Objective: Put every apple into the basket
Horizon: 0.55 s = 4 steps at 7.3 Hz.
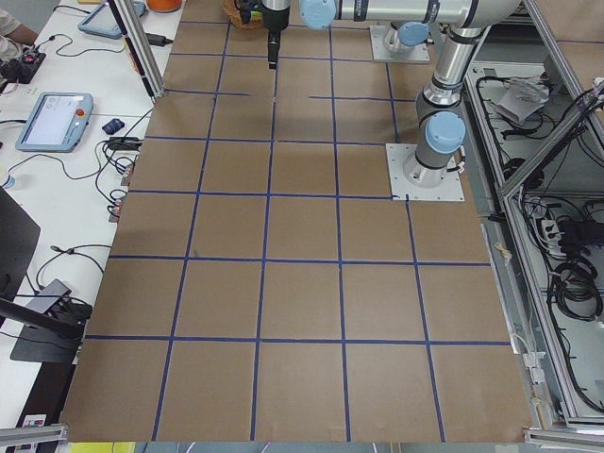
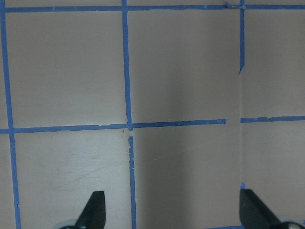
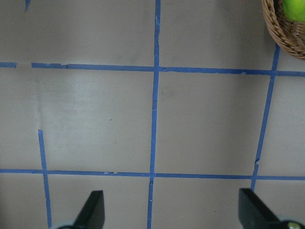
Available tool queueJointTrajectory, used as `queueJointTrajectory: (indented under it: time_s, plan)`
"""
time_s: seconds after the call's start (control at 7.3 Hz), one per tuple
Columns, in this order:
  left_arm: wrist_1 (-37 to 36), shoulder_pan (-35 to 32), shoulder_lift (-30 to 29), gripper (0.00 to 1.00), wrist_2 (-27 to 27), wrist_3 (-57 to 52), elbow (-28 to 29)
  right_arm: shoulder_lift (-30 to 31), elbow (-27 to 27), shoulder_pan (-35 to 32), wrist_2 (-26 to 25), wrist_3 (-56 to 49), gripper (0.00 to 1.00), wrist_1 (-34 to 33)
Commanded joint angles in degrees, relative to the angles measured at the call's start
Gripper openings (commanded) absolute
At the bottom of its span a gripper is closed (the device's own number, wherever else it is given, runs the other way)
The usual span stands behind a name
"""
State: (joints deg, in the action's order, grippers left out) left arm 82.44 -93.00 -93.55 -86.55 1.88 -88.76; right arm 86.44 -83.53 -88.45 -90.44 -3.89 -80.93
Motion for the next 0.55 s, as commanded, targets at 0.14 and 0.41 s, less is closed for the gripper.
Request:
queueJointTrajectory:
  time_s: [0.14, 0.41]
  plan:
    - [0.1, 0.1, 0.5, 1.00, 0.0, -0.6, -0.4, 0.1, 0.6, 0.0, 0.0, 0.0, 1.00, 0.0]
    - [0.0, 0.1, 0.3, 1.00, 0.0, -0.2, -0.4, 0.1, 0.5, -0.1, 0.0, 0.1, 1.00, -0.1]
